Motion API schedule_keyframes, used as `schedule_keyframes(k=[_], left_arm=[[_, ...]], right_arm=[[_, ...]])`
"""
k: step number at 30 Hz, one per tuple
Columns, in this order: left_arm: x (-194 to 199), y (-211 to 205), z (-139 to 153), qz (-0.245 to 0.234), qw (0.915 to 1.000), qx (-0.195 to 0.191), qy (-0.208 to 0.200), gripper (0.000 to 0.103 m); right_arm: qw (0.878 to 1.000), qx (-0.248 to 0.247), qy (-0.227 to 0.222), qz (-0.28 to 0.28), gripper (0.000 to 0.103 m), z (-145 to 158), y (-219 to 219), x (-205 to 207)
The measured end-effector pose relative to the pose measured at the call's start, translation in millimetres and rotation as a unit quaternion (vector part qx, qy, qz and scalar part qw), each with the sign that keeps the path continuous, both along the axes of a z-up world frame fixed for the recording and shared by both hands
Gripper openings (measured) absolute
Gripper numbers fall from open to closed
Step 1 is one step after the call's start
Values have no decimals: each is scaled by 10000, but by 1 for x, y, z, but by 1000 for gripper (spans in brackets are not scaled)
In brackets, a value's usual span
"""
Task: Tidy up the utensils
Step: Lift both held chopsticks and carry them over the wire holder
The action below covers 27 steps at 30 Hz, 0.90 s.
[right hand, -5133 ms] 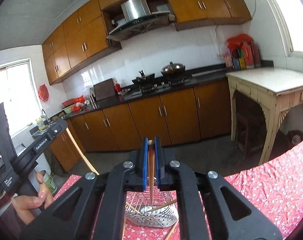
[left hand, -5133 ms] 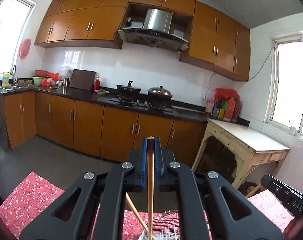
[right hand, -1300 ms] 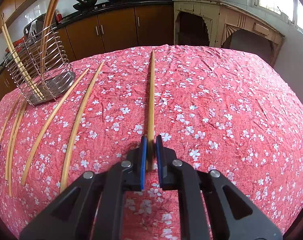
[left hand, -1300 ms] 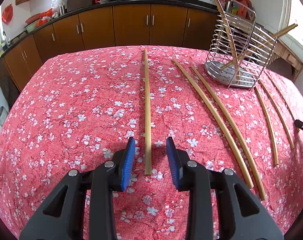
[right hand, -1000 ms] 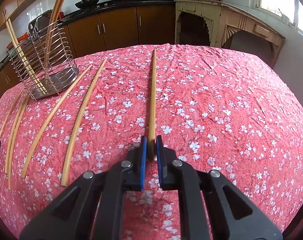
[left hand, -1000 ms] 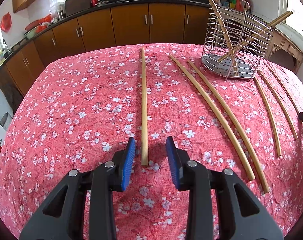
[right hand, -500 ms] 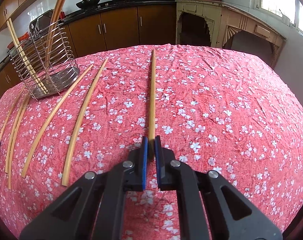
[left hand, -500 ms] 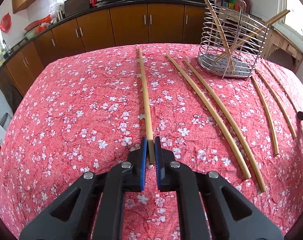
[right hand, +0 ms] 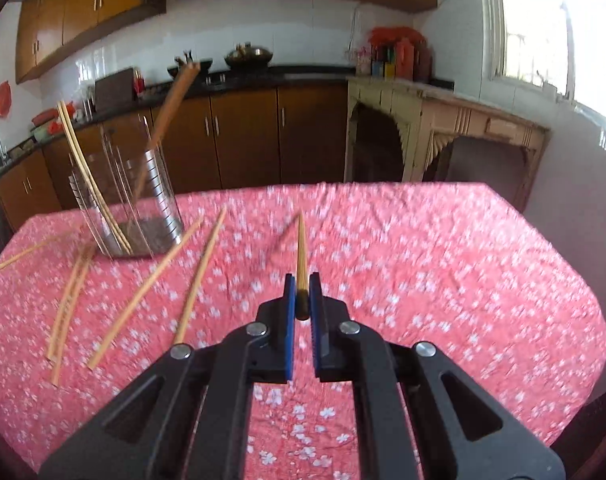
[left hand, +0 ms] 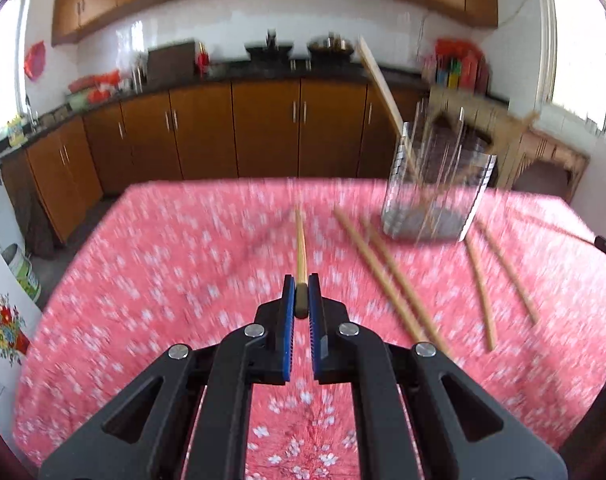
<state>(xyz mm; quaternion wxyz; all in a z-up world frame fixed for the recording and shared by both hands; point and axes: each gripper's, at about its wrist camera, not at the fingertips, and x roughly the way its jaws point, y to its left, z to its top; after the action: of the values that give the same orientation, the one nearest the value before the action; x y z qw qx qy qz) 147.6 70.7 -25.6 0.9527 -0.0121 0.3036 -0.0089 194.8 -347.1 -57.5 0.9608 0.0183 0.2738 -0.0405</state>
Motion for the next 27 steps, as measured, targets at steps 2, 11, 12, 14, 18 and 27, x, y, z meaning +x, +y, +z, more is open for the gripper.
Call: schedule_keyframes(k=[2,11,12,14,18,27], left_arm=[[-3,2,22,36,9996,-34,-291,7],[2,18,79,224,9943,-144,-1036,7],[2,18,81,233,9940,-180,-1056,7],[6,23,87,239,9932,-321,-1093,7],[13,31,96,260,9911,-557,-1177,7],[13,30,110,277,9892,-556,-1328,6]], right_arm=[[9998,-8,-218,22,8,19,-2,-3],[9971,229,-725,68,8,69,-8,4],[9969,272,-737,81,8,71,-9,6],[9964,350,-757,119,8,76,-9,11],[9953,457,-835,184,8,87,-5,15],[9914,768,-979,402,8,106,-6,13]])
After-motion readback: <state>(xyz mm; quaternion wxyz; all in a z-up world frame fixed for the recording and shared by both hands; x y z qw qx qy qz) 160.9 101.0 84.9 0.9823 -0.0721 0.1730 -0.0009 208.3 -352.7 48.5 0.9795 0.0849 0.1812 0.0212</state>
